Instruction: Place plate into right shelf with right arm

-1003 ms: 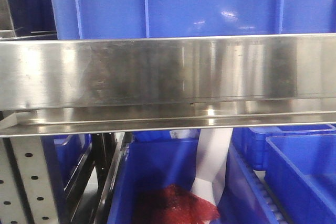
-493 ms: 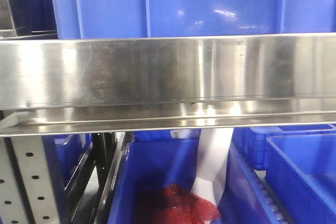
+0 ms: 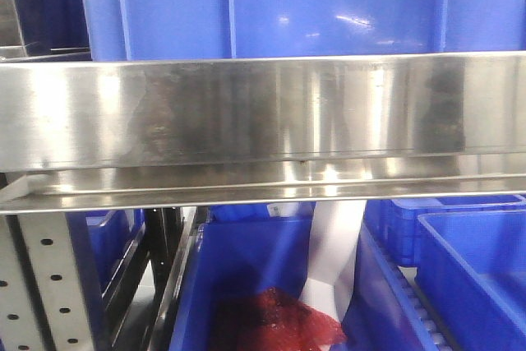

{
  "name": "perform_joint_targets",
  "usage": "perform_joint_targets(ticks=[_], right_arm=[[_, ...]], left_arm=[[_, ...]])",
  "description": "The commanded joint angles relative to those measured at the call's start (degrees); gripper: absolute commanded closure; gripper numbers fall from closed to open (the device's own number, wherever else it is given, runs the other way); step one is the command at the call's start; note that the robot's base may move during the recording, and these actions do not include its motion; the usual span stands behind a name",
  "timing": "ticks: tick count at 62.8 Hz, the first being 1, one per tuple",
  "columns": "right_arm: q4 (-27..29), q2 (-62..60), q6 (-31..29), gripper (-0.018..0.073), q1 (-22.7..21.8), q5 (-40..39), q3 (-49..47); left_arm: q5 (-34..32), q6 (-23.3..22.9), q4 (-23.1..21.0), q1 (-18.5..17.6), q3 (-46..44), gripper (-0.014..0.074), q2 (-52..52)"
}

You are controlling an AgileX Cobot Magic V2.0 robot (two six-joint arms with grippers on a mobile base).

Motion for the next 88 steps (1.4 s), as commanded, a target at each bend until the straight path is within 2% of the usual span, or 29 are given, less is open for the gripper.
perform_joint_targets(ticks=[1, 19, 32, 34, 38, 42, 45, 49, 57, 88], right_arm=[[0.0, -2.3, -0.3, -0.0074, -0.4, -5.5, -2.4], [0.0, -7.7, -0.3, -0.0074, -0.4, 0.9, -2.4], [0.0, -16.5, -0.3, -0.0058, -0.4, 10.5, -2.4], [0.0, -18.2, -0.3, -0.0028, -0.4, 12.6, -2.4], [-0.1, -21.9, -0.3, 0.0096, -0.4, 16.2, -2.4], [-0.1, -24.8, -0.3, 0.0241, -0.4, 19.4, -2.4], [-0.1, -26.9, -0.3, 0.0384, -0.4, 22.2, -2.4], [-0.1, -28.8, -0.3, 0.0519, -0.4, 25.1, -2.4], [-1.3, -32.4, -0.3, 0.0506, -0.4, 27.6, -2.3], [-1.8, -33.8, -0.3, 0.0505, -0.4, 26.8, -2.2]], left_arm=[[-4.8, -0.3, -0.1, -0.4, 0.6, 0.0643, -0.2], [-4.8, -0.3, -0.1, -0.4, 0.6, 0.0643, -0.2], [-4.8, -0.3, -0.1, -0.4, 0.6, 0.0643, -0.2], [-4.8, -0.3, -0.1, -0.4, 0.6, 0.0643, -0.2], [-4.8, -0.3, -0.1, -0.4, 0.6, 0.0643, -0.2], [-4.8, -0.3, -0.1, -0.4, 0.6, 0.0643, -0.2], [-4.8, -0.3, -0.1, -0.4, 0.6, 0.0643, -0.2], [-4.8, -0.3, -0.1, -0.4, 0.6, 0.0643, -0.2], [-4.8, -0.3, -0.1, -0.4, 0.6, 0.0643, -0.2], [-4.8, -0.3, -0.1, -0.4, 0.6, 0.0643, -0.2]])
